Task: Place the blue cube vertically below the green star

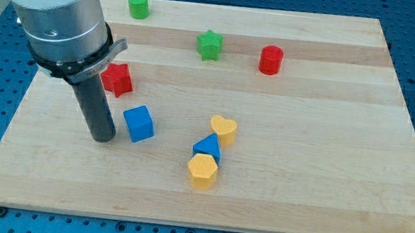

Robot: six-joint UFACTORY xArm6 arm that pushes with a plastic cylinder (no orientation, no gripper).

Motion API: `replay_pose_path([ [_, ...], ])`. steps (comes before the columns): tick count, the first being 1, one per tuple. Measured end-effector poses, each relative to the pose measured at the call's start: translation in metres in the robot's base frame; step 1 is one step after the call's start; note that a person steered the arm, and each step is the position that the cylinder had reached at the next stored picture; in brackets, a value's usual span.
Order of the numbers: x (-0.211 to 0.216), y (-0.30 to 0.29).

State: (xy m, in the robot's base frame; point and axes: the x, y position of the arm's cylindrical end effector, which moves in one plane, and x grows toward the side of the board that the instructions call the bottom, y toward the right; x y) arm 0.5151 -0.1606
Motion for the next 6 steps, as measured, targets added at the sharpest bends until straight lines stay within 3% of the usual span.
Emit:
replay_pose_path([
  [3, -0.006, 0.008],
  [6, -0.016, 0.061],
])
